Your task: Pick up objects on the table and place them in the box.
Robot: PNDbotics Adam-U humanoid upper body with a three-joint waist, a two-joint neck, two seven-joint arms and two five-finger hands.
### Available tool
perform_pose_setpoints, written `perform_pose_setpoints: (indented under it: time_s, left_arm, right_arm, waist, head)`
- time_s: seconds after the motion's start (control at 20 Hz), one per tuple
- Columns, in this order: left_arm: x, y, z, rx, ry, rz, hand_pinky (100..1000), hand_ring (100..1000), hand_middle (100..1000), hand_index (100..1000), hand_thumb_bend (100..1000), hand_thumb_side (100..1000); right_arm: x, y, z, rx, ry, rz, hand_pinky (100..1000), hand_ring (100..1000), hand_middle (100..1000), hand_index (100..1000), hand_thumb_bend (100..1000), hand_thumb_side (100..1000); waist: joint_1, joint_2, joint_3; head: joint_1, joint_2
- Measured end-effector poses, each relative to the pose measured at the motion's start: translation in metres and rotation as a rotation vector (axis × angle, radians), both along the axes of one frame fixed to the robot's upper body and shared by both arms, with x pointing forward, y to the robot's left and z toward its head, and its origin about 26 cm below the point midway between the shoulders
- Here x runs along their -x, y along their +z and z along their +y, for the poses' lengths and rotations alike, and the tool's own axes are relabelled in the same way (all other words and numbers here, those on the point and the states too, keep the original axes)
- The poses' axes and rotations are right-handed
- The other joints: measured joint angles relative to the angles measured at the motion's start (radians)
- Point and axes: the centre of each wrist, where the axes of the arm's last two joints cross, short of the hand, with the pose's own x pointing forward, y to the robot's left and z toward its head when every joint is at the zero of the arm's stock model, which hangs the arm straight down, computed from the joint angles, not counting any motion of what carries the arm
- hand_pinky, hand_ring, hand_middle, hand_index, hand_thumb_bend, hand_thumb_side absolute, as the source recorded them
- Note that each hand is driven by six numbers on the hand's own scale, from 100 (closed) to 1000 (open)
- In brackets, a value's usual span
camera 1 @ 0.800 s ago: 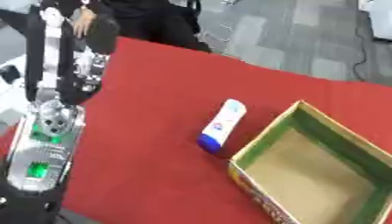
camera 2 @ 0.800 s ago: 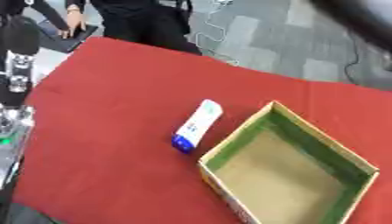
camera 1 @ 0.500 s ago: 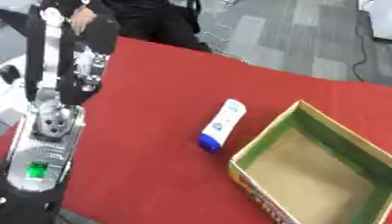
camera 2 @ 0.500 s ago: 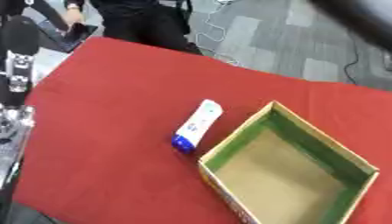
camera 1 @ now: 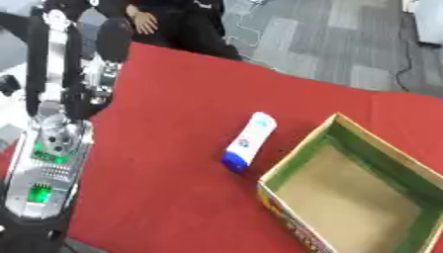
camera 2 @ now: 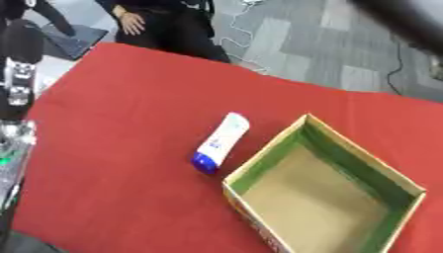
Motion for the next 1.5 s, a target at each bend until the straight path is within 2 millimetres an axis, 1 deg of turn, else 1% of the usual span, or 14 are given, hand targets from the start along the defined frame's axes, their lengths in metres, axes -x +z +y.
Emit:
perform_pose_setpoints:
  time_s: [0.1,0.2,0.35,0.5,0.75,0.95,1.0,1.05,1.1,1.15,1.2,1.25,1.3,1.5]
  left_arm:
    - [0.0,0.001,0.002,-0.041,0.045,0.022,726,390,670,821,394,1000]
    - [-0.001,0.001,0.004,-0.101,0.105,0.053,790,430,708,822,408,1000]
    - [-0.001,0.004,0.008,-0.278,0.22,0.117,810,451,737,817,398,1000]
    - [-0.002,0.01,0.011,-0.485,0.31,0.178,792,471,750,808,390,1000]
    - [-0.01,0.017,0.017,-0.797,0.416,0.284,653,551,750,778,427,1000]
    - [-0.029,0.013,0.022,-1.02,0.473,0.383,563,628,751,762,497,1000]
    - [-0.034,0.013,0.023,-1.068,0.483,0.402,494,657,749,749,518,1000]
    - [-0.039,0.013,0.023,-1.115,0.494,0.419,494,657,749,749,518,1000]
    - [-0.043,0.013,0.024,-1.156,0.502,0.434,440,684,741,732,547,1000]
    - [-0.047,0.013,0.024,-1.193,0.506,0.444,434,690,742,730,551,1000]
    - [-0.051,0.014,0.023,-1.227,0.513,0.452,389,712,737,714,576,1000]
    - [-0.055,0.015,0.023,-1.264,0.517,0.46,384,711,736,712,579,1000]
    - [-0.058,0.016,0.022,-1.298,0.521,0.467,330,711,721,687,609,1000]
    - [-0.07,0.021,0.015,-1.417,0.518,0.468,301,730,722,674,678,1000]
  right_arm:
    - [0.0,0.001,0.0,-0.005,0.001,0.001,142,308,381,412,153,986]
    - [-0.002,0.003,-0.001,-0.006,0.004,-0.001,142,307,381,415,152,986]
    - [-0.002,0.004,-0.002,-0.012,0.006,0.002,143,307,381,417,151,985]
    - [-0.003,0.007,-0.003,-0.015,0.011,0.0,143,307,381,417,151,986]
    - [-0.004,0.009,-0.003,-0.014,0.023,0.008,142,307,381,416,152,986]
    - [-0.004,0.01,-0.005,-0.004,0.033,0.015,142,307,381,415,152,986]
    - [-0.004,0.011,-0.005,0.001,0.035,0.017,142,307,381,415,152,986]
    - [-0.004,0.011,-0.005,0.002,0.037,0.019,142,307,381,415,152,986]
    - [-0.004,0.011,-0.005,0.003,0.04,0.021,141,307,381,414,153,986]
    - [-0.004,0.011,-0.005,0.003,0.042,0.022,141,307,381,414,153,986]
    - [-0.004,0.011,-0.005,0.005,0.045,0.025,141,307,381,415,152,986]
    - [-0.004,0.011,-0.005,0.007,0.047,0.027,141,307,381,415,152,986]
    - [-0.004,0.012,-0.005,0.009,0.049,0.028,141,307,381,415,153,986]
    - [-0.004,0.012,-0.005,0.006,0.053,0.034,141,307,381,414,153,986]
  waist:
    - [0.0,0.0,-0.007]
    - [0.001,-0.002,-0.012]
    - [0.007,-0.003,-0.018]
    - [0.014,-0.007,-0.023]
    - [0.022,-0.01,-0.03]
    - [0.025,-0.013,-0.036]
    - [0.027,-0.015,-0.036]
    - [0.027,-0.015,-0.037]
    - [0.028,-0.015,-0.038]
    - [0.029,-0.016,-0.039]
    - [0.03,-0.016,-0.041]
    - [0.032,-0.017,-0.042]
    - [0.033,-0.019,-0.042]
    - [0.034,-0.021,-0.047]
  head:
    - [0.0,0.001]
    - [0.0,0.001]
    - [0.002,0.001]
    - [0.002,0.001]
    - [0.009,0.001]
    - [0.02,0.002]
    - [0.022,0.003]
    - [0.025,0.003]
    - [0.027,0.004]
    - [0.027,0.004]
    - [0.027,0.004]
    - [0.027,0.004]
    - [0.027,0.004]
    - [0.027,0.004]
